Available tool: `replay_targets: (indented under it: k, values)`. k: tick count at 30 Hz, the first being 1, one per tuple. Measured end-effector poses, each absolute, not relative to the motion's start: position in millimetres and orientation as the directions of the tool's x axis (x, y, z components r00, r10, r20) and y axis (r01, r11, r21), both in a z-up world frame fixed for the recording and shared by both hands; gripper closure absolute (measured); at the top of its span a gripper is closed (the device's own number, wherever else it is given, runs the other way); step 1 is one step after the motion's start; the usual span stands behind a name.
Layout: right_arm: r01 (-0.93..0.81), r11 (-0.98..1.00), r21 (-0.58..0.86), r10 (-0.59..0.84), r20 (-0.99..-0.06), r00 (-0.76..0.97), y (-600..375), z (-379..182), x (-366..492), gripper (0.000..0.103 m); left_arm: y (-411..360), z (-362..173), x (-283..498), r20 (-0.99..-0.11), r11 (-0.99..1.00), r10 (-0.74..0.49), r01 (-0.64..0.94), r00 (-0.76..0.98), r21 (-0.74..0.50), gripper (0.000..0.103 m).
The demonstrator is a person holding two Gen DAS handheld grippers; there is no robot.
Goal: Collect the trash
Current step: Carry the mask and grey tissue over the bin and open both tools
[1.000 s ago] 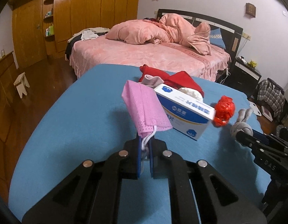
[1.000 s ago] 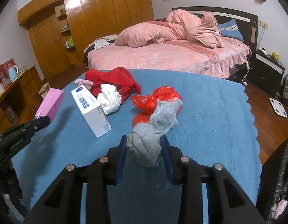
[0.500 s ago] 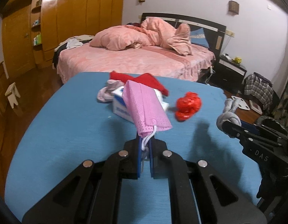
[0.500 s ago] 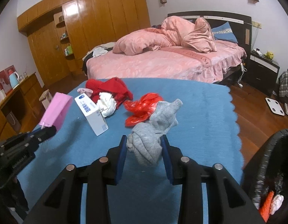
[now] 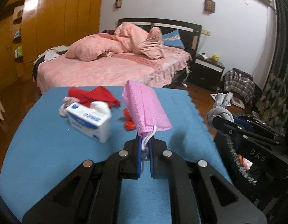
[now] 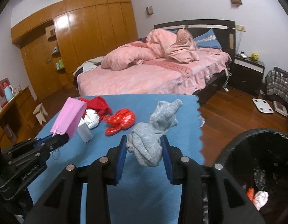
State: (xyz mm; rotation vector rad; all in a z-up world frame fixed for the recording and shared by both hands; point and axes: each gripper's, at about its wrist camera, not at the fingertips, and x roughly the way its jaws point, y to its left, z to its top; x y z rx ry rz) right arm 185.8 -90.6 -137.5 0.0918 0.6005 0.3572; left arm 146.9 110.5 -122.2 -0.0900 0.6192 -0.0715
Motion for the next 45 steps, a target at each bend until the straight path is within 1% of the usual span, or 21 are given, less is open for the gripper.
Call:
replay_targets:
  k: [12,19,31,41,43,44,45]
  values:
    - [-0.193,0.963,0.189,0.263,-0.492,0.830,-172,-114,162,0.067,39,-98,142,-0.524,0.978,-0.210,0.174,0.825,-0.117,0.097]
    - [-0.096,0.981,0.170,0.170,-0.503,0.848,-228,-114,147,0.067,-13,-89,143,-0.505,0.954,-0.299,0.276,0.810,-0.122,0.097]
    - [0.054,0.988,0.145,0.033,-0.537,0.843,-308,-128,126,0.067,-88,-101,150,-0.523,0.900,-0.422,0.411,0.740,-0.144,0.097]
    - [0.133,0.979,0.156,-0.022,-0.567,0.823,-347,-146,118,0.067,-143,-120,158,-0.552,0.848,-0.499,0.508,0.669,-0.151,0.096]
    - [0.141,0.977,0.159,-0.024,-0.577,0.816,-351,-150,119,0.065,-149,-124,160,-0.561,0.835,-0.516,0.525,0.647,-0.164,0.092]
    - [0.147,0.977,0.155,-0.030,-0.582,0.813,-353,-151,118,0.063,-151,-125,162,-0.566,0.831,-0.523,0.530,0.637,-0.170,0.083]
    - [0.156,0.976,0.150,-0.040,-0.584,0.810,-355,-153,117,0.062,-151,-128,163,-0.572,0.826,-0.529,0.534,0.626,-0.180,0.060]
